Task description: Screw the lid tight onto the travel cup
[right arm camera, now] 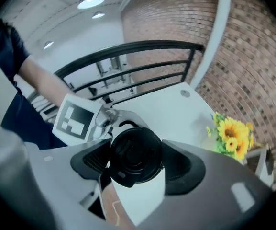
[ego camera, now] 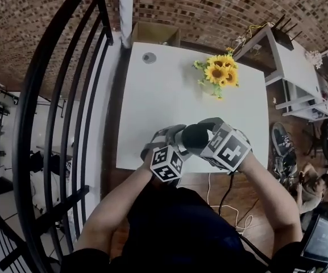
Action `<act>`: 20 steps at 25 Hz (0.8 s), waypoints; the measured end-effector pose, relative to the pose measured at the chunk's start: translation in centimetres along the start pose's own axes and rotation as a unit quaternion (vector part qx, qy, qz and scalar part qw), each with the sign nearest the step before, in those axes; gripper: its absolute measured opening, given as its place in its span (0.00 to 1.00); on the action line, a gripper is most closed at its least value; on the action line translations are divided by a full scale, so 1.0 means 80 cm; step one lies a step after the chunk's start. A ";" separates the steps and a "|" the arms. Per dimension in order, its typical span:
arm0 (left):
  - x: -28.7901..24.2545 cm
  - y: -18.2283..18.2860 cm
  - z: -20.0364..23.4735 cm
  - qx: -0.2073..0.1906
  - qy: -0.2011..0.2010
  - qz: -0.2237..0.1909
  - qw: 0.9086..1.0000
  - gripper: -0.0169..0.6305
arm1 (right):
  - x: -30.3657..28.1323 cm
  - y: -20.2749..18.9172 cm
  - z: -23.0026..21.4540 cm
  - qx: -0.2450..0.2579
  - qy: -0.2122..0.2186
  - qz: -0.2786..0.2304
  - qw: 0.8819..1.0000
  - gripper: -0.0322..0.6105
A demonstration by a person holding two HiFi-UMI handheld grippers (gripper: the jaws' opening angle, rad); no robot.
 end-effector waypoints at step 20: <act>0.008 -0.007 -0.018 0.020 0.022 0.009 1.000 0.69 | 0.040 -0.002 0.015 0.289 0.048 -0.053 0.955 0.73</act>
Point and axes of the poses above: the fingertips, and each gripper's own axes: x backward along the fingers, z to its left, y out of its top, the point moved 10 cm from there along x, backward along the fingers, and after that the axes turned 9 degrees about -z, right-handed, at the moved point
